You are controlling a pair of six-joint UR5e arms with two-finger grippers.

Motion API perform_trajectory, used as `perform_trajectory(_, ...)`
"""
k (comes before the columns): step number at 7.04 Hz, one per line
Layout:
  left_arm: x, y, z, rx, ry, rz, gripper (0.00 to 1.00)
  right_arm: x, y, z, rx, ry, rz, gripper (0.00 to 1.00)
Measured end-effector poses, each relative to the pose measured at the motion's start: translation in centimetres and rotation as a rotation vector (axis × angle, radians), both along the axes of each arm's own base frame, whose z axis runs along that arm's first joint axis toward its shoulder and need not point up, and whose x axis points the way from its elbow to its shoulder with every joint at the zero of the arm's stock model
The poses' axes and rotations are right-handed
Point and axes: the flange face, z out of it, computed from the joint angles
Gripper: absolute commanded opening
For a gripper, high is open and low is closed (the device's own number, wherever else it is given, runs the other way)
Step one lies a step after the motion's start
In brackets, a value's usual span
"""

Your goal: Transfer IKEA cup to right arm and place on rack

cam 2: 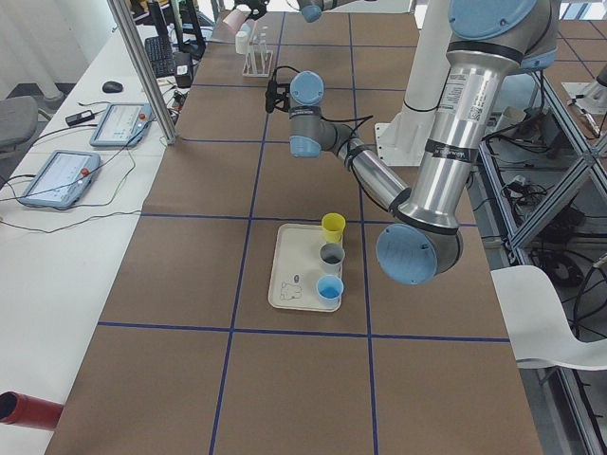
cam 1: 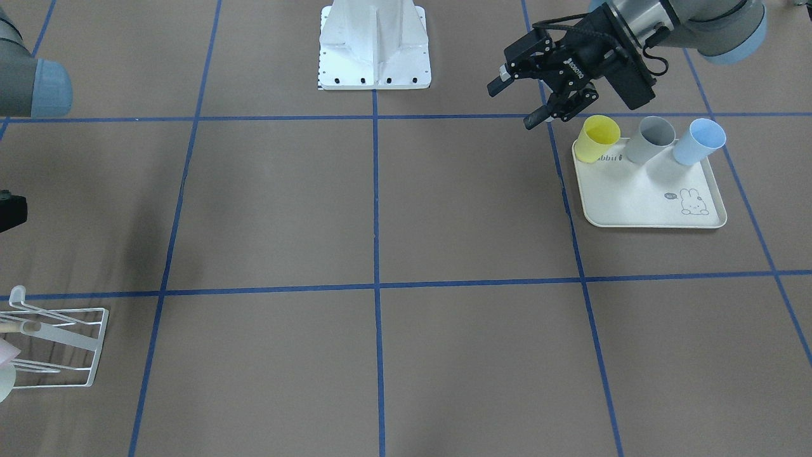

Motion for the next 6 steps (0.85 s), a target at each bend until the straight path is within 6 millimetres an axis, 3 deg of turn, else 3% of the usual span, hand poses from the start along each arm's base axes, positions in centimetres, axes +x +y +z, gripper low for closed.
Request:
perform_trajectory(2, 0.0, 0.0, 0.2, -0.003, -0.002, -0.005, 1.0, -0.2, -1.4, 0.8, 0.053, 0.188, -0.132, 0.0)
perform_trajectory(6, 0.1, 0.1, 0.5, -0.007, -0.006, -0.004, 1.0, 0.4, -1.7, 3.3, 0.094, 0.414, -0.269, 0.0)
